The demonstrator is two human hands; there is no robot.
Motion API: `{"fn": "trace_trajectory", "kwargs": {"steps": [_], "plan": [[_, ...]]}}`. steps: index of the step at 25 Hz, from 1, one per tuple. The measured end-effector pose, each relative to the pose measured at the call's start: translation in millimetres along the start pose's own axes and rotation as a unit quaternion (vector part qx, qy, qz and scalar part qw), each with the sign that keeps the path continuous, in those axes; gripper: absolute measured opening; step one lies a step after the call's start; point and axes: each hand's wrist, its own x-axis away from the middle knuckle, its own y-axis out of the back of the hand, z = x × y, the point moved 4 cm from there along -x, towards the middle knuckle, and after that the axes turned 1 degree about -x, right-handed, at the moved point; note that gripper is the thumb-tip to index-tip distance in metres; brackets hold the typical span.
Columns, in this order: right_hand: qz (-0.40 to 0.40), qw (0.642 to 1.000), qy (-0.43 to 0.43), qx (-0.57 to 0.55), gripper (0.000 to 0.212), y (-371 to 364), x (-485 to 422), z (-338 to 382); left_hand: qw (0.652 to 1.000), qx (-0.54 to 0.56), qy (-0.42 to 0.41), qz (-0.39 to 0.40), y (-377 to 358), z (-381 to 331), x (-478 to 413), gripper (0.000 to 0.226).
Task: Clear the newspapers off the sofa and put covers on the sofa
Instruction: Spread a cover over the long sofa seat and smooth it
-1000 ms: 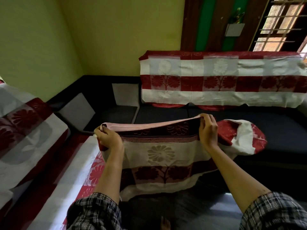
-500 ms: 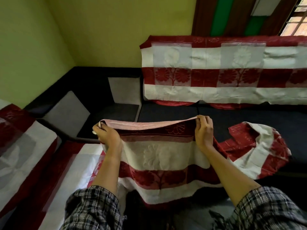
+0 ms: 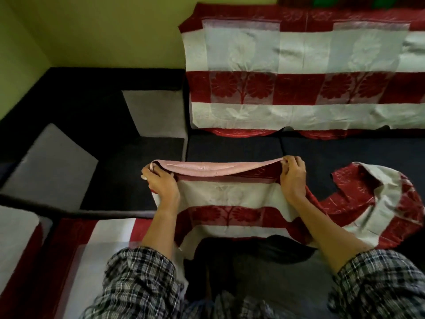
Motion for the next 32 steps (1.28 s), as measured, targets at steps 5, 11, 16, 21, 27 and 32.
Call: {"fn": "trace_trajectory", "kwargs": {"steps": [5, 11, 16, 21, 27, 32], "plan": [[0.008, 0.998, -0.056, 0.012, 0.025, -55.1, -48.2, -10.4, 0.999, -0.005, 0.021, 0.05, -57.1, 7.8, -44.0, 0.024], [0.039, 0.993, -0.111, 0.028, 0.032, -114.0, -122.8, -33.9, 0.996, -0.076, 0.012, 0.04, -128.0, 19.1, -100.2, 0.022], [0.087, 0.983, -0.162, 0.029, 0.034, -170.1, -187.3, -66.5, 0.991, -0.125, 0.034, 0.045, -205.0, 28.7, -133.8, 0.023], [0.127, 0.971, -0.2, 0.029, 0.031, -234.8, -232.0, -110.6, 0.984, -0.166, 0.062, 0.035, -274.7, 70.9, -170.7, 0.023], [0.091, 0.968, -0.233, 0.028, 0.027, -309.8, -254.5, -156.6, 0.982, -0.173, 0.077, 0.015, -331.9, 128.8, -216.7, 0.022], [0.043, 0.976, -0.212, 0.036, 0.026, -354.6, -278.3, -192.6, 0.986, -0.159, 0.045, 0.005, -379.4, 154.0, -244.5, 0.019]]}}
